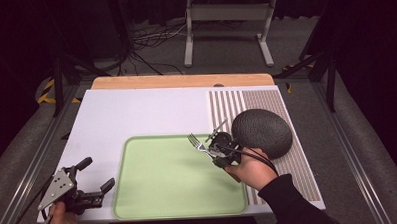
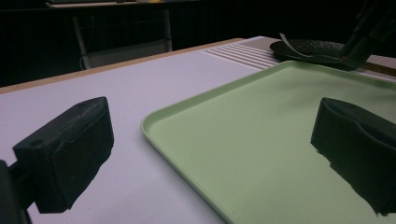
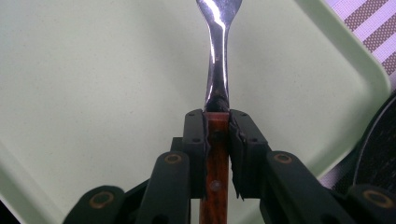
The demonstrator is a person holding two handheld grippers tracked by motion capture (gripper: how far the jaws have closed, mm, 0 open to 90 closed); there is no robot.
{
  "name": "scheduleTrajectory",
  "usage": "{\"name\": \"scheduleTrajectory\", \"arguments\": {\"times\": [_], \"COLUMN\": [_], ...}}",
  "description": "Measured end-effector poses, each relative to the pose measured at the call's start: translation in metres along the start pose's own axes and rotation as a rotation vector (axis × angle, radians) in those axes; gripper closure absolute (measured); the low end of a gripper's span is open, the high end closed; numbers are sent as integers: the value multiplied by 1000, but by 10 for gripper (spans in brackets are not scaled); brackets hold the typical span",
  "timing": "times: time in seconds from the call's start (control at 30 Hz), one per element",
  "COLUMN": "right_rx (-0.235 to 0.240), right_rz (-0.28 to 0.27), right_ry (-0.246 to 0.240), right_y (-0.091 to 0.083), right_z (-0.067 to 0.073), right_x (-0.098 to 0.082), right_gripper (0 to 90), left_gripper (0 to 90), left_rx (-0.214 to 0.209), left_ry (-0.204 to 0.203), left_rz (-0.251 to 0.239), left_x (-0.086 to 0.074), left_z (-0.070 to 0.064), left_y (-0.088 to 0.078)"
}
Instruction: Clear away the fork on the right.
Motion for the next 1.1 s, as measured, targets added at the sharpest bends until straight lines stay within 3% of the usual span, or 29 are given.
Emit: {"name": "scheduleTrajectory", "arguments": {"times": [0.1, 0.23, 0.67, 0.9, 1.1], "right_rx": [22, 10, 38, 54, 63], "right_rz": [11, 14, 30, 58, 63], "right_ry": [41, 62, 76, 122, 127], "right_y": [1, -1, 11, 24, 27], "right_z": [2, 1, 3, -3, -3], "right_x": [0, 0, -3, -8, -9], "right_gripper": [780, 780, 779, 779, 779], "left_gripper": [2, 1, 1, 1, 1], "left_rx": [1, -2, -3, -4, -1], "left_ry": [-1, 0, 1, 3, 2], "left_rz": [-1, -2, 1, -1, -1], "left_x": [0, 0, 0, 0, 0], "left_z": [0, 0, -1, -1, -1], "left_y": [0, 0, 1, 1, 1]}}
Point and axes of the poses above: each handheld gripper's, and its own axes: y roughly forward along the jaws, x roughly out of its top, z roughly to its left, the point moved 2 cm from there along y, roughly forward along the jaws, and after that the axes turned 2 degrees about -y, right-handed, at the moved point
